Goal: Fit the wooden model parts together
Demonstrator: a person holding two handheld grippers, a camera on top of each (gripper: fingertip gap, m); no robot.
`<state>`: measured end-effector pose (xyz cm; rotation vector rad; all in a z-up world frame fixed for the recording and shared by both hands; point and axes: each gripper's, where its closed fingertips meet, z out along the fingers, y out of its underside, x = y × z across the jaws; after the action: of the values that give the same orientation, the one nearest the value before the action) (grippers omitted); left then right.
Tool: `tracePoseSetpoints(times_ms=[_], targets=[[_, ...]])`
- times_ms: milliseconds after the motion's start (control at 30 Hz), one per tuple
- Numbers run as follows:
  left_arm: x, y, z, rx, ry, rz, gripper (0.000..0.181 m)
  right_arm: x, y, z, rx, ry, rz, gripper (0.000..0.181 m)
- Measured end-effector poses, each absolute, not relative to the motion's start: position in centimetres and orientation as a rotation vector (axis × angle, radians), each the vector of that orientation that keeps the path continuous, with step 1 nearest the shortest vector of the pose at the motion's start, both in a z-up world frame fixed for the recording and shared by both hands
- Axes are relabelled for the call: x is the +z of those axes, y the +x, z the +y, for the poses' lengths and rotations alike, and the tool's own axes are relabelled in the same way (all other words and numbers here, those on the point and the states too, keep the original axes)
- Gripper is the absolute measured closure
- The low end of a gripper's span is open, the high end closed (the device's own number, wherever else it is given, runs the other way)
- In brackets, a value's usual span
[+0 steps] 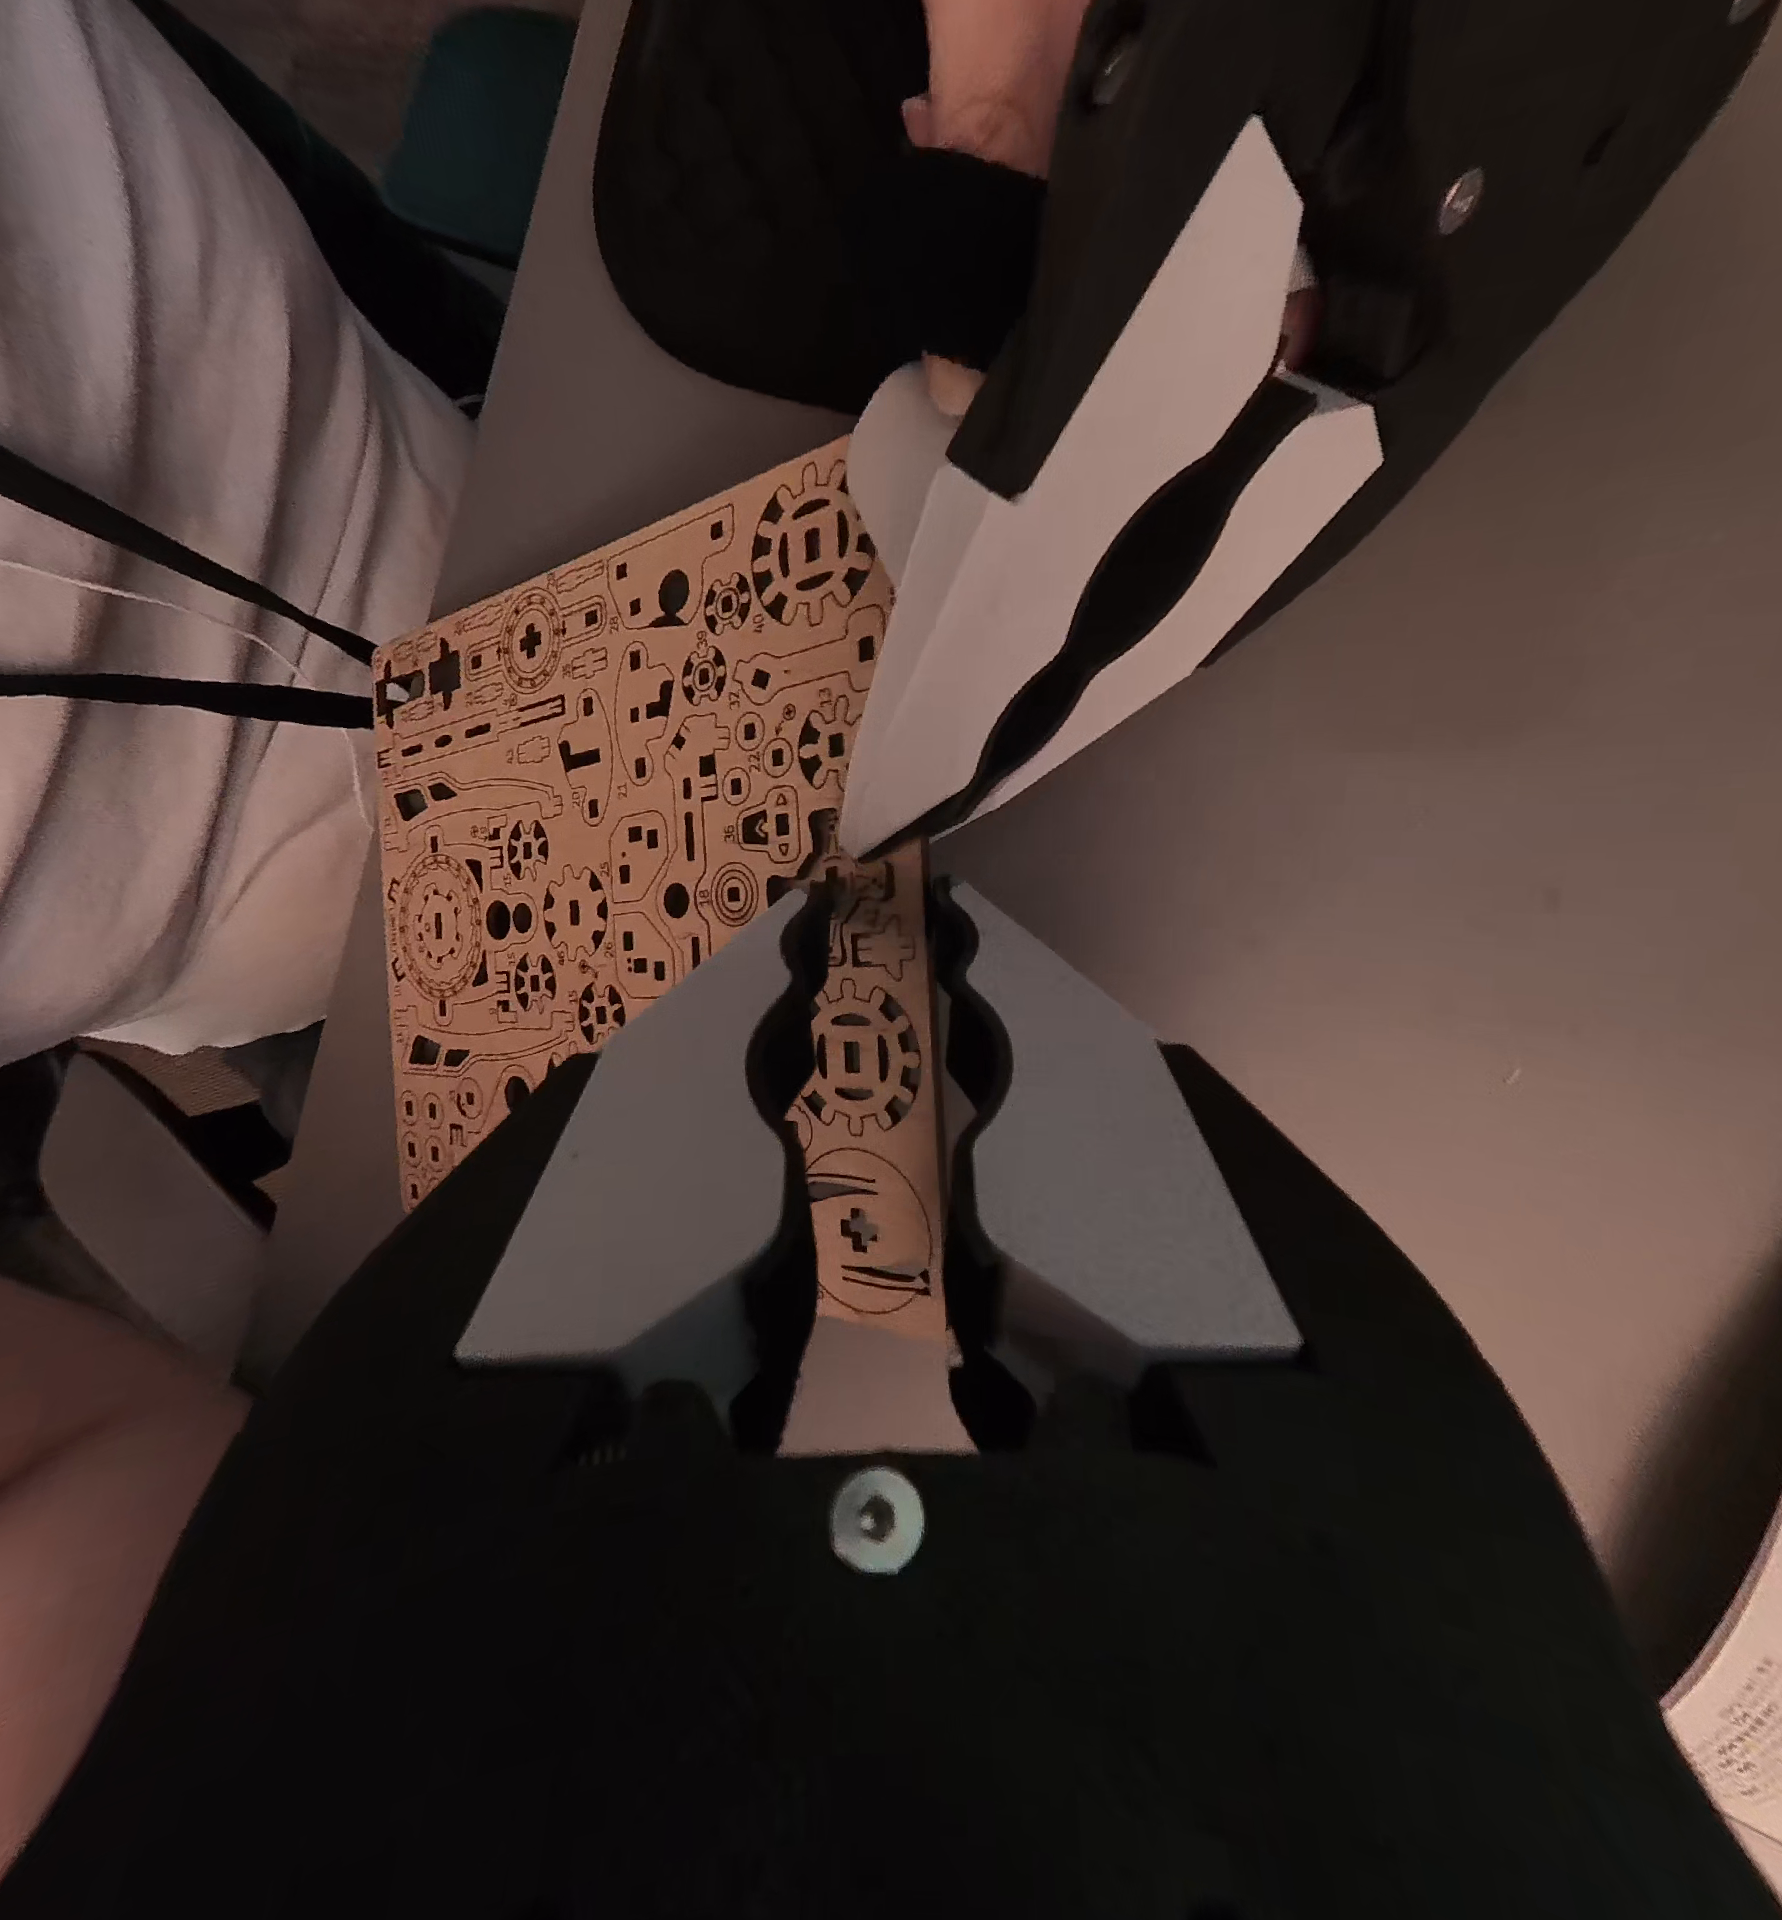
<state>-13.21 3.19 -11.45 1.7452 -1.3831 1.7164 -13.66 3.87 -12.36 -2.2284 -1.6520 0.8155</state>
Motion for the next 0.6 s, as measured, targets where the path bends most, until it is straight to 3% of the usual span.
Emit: tracePoseSetpoints(times_ms=[600], targets=[[-11.22, -13.22, 3.20, 1.729, 1.734, -1.386, 0.180, -12.05, -13.25, 3.74, 0.825, -2.203, -1.686, 0.163]])
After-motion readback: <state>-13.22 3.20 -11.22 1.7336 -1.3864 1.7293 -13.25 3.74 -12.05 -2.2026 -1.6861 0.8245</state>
